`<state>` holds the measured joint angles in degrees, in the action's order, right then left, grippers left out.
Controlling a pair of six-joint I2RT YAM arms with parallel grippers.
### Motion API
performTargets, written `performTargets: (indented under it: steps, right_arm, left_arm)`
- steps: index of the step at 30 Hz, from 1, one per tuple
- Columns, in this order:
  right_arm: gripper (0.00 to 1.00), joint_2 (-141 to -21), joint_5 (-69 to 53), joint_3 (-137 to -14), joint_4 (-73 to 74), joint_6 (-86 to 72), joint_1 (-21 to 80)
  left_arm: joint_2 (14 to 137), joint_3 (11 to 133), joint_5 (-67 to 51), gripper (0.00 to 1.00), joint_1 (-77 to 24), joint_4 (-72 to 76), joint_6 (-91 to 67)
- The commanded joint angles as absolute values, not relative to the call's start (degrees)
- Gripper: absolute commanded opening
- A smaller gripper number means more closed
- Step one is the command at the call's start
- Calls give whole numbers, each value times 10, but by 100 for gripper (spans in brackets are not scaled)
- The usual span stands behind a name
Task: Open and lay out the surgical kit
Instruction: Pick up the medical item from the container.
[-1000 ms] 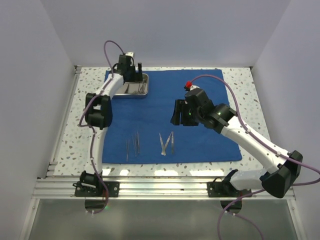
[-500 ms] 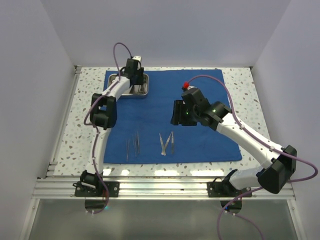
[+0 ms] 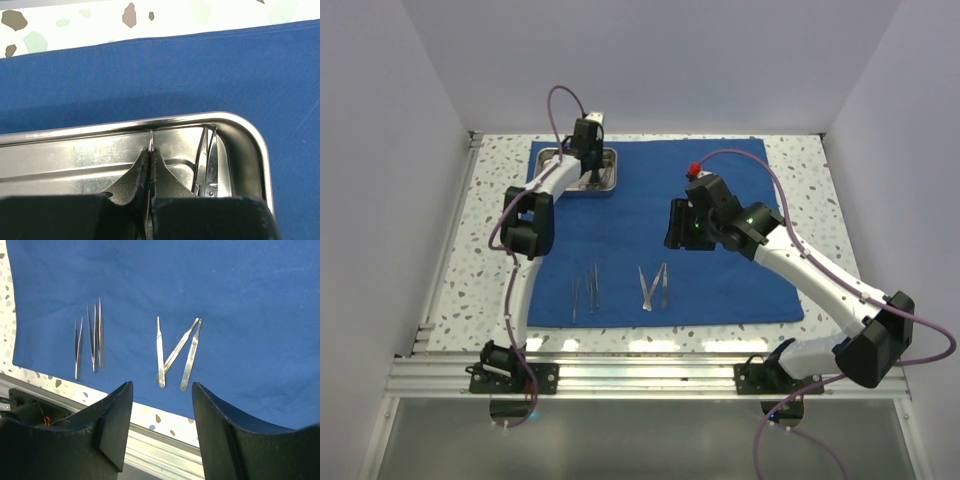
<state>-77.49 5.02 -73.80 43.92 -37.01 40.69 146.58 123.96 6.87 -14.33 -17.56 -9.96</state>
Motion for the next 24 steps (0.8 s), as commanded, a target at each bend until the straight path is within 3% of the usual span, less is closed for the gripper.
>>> performTargets:
  steps: [1, 14, 24]
  right_arm:
    - [54, -752, 52, -737, 445, -360, 403]
    - [52, -762, 39, -744, 426, -359, 401]
    - [51, -782, 30, -759, 414, -338, 398]
  left_arm:
    - [1470, 1231, 71, 0, -142, -221, -95]
    - [1402, 1314, 49, 0, -115, -212, -127]
    - [1350, 1307, 23, 0, -101, -197, -151]
